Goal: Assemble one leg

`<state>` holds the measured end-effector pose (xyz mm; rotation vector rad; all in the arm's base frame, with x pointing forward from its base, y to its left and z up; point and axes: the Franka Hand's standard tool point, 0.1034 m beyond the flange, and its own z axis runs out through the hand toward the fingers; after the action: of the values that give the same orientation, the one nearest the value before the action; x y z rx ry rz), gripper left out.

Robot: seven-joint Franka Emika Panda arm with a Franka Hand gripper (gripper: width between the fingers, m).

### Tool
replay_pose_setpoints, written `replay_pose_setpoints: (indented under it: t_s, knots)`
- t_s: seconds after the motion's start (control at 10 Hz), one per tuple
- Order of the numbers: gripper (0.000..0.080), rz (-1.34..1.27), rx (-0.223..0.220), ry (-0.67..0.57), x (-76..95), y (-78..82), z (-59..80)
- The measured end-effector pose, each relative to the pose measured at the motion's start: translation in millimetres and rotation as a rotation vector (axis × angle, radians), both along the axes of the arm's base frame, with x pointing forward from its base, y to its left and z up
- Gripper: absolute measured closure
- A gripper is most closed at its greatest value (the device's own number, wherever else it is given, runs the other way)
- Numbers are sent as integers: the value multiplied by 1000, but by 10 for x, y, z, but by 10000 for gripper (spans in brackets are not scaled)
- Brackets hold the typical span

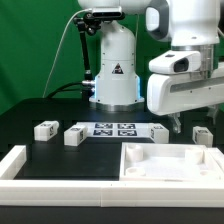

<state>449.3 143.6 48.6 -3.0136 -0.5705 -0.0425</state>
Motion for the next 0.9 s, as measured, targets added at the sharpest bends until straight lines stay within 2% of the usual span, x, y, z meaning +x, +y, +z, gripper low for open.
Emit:
replay_pose_setpoints:
  t_s: [0.2,0.4,0.5,0.6,0.8,0.9]
  knots:
    - [151,-236,15,22,-135,235,-28]
    - [151,-412,31,41,-146,334,-16]
    - [151,-441,30,55,-160,330,-23]
    - [151,-416,11,93,-176,306,-29]
    - [151,-407,13,90,-163,313,-37]
    - [151,-379,-35,209,-287,272,-69]
